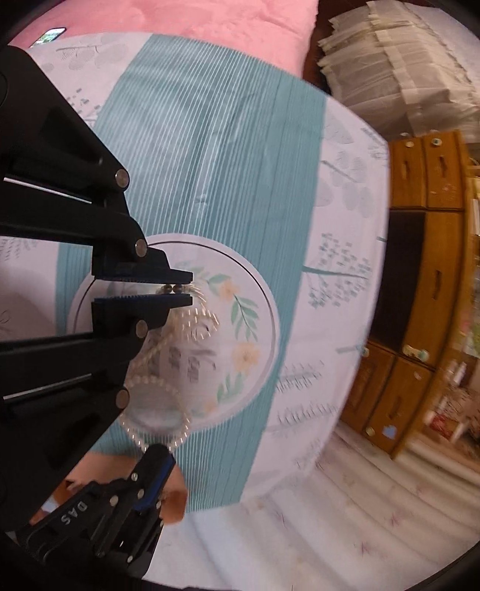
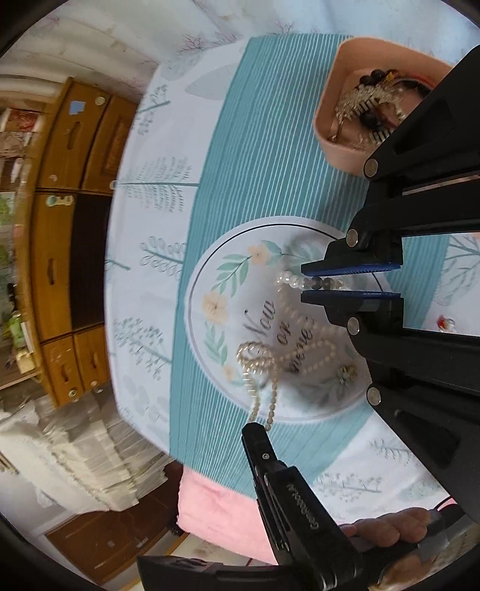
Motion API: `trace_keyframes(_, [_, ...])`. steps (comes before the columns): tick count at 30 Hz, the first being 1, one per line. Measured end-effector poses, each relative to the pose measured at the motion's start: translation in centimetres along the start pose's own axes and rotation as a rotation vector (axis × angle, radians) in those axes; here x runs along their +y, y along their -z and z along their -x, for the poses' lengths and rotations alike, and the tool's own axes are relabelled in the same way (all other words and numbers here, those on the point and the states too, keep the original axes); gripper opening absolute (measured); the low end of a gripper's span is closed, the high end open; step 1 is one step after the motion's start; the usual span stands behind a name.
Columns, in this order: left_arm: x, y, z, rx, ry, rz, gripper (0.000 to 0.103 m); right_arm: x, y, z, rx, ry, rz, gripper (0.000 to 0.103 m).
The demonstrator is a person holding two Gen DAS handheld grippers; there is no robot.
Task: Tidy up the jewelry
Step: 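Grasp the pearl necklace strands with left tool while right tool grasps another strand, then lift the necklace with both tools over the tray and open both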
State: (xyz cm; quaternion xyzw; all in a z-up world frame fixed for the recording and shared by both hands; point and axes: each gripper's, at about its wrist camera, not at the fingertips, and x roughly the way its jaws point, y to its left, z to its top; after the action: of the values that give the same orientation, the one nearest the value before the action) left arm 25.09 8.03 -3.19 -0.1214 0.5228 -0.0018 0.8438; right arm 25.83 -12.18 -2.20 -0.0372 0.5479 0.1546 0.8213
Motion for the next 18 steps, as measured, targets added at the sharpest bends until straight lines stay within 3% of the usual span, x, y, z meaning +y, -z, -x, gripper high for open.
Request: trace_keyframes(18, [-6.2, 2.0, 17.8, -0.270, 0.137, -0.104, 0.003, 1.2, 4.5, 14.5, -0.247, -0.017, 0.032, 0.007])
